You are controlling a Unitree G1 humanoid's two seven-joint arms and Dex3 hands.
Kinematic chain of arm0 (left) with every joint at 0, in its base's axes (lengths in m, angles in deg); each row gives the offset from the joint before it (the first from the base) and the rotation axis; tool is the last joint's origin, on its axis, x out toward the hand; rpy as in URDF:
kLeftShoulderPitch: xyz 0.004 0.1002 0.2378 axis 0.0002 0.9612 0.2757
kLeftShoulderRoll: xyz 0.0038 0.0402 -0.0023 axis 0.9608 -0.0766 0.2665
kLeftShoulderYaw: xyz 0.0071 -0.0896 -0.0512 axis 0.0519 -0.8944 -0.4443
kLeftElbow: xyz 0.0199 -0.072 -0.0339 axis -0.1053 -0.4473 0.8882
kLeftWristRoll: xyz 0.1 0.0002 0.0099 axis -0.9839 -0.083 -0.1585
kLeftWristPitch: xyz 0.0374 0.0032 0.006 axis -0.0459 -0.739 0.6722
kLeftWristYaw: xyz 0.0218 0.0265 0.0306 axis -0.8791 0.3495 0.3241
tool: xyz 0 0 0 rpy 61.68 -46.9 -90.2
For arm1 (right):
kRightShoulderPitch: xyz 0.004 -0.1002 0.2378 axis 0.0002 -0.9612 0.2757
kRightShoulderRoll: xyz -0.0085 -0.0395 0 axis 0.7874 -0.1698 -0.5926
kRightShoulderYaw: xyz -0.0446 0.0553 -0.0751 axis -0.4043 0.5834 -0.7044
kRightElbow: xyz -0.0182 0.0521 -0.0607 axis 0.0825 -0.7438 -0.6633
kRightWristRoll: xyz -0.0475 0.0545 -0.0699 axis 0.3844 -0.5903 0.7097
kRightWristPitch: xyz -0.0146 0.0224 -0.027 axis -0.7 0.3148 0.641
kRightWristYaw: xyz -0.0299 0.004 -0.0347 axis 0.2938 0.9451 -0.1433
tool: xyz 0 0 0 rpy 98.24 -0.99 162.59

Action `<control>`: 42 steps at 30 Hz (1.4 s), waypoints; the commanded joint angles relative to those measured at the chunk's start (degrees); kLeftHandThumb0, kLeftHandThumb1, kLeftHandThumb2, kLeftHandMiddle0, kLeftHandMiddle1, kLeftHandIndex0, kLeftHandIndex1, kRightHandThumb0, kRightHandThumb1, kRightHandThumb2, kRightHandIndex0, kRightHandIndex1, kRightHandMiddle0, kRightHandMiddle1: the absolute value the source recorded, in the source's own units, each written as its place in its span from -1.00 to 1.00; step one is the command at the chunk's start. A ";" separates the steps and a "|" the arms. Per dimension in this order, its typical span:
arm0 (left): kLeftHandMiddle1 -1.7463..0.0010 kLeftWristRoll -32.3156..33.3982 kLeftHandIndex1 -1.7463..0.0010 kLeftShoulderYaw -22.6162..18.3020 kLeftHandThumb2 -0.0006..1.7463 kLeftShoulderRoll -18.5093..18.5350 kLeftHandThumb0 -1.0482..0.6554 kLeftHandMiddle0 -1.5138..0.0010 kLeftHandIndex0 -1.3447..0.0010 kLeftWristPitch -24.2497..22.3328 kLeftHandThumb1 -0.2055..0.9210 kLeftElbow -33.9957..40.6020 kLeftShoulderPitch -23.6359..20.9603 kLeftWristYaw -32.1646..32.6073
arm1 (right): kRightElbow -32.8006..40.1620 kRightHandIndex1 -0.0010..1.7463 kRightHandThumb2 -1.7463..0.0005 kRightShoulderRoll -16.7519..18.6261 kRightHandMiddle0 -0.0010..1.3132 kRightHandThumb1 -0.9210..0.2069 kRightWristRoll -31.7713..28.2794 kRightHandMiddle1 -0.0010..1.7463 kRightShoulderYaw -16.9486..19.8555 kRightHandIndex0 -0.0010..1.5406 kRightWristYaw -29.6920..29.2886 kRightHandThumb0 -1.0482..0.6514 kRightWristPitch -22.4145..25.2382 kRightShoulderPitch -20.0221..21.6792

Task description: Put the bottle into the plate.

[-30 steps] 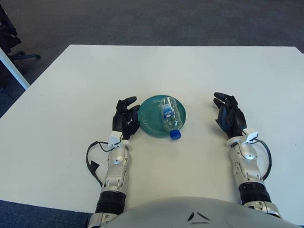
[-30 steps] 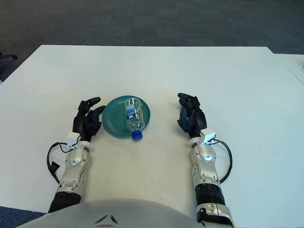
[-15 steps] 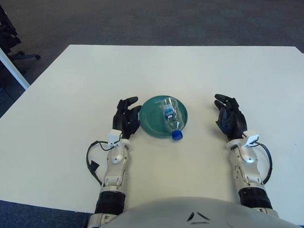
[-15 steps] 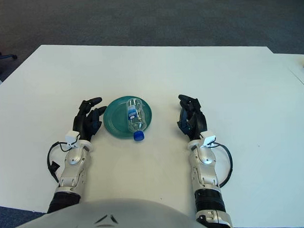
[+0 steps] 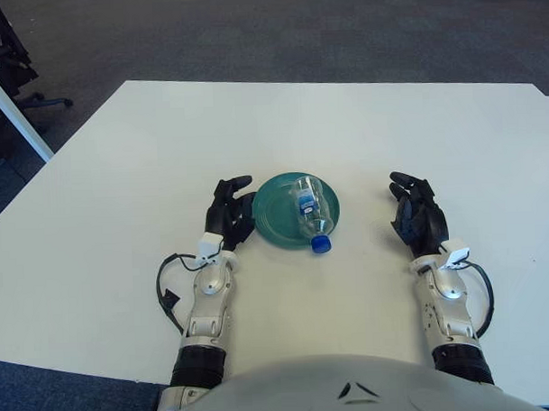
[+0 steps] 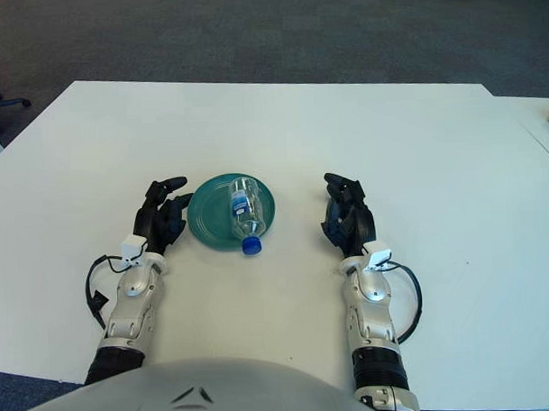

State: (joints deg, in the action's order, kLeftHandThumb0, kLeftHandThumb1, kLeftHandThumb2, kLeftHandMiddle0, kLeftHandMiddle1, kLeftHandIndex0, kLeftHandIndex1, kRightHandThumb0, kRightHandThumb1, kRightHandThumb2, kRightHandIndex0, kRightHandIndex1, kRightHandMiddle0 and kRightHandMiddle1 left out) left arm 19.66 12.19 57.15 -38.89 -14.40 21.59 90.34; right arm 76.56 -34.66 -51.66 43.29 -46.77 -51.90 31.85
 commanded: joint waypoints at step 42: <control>0.06 0.07 -0.30 0.10 -0.31 -1.32 -0.47 0.20 0.39 -1.90 0.99 -2.19 0.82 1.56 | -1.87 -0.37 0.14 -1.38 -1.00 -1.00 -0.07 0.04 1.16 -0.61 -0.13 -0.58 3.58 -0.32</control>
State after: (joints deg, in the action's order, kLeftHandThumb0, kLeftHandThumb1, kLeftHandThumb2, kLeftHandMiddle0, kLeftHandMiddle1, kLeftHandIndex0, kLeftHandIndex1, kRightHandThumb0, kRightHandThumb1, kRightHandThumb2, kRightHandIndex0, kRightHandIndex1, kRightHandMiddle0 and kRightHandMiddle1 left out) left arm 19.53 12.37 56.80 -39.22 -14.43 21.36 91.37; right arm 76.37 -35.90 -51.73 44.12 -46.91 -50.27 32.38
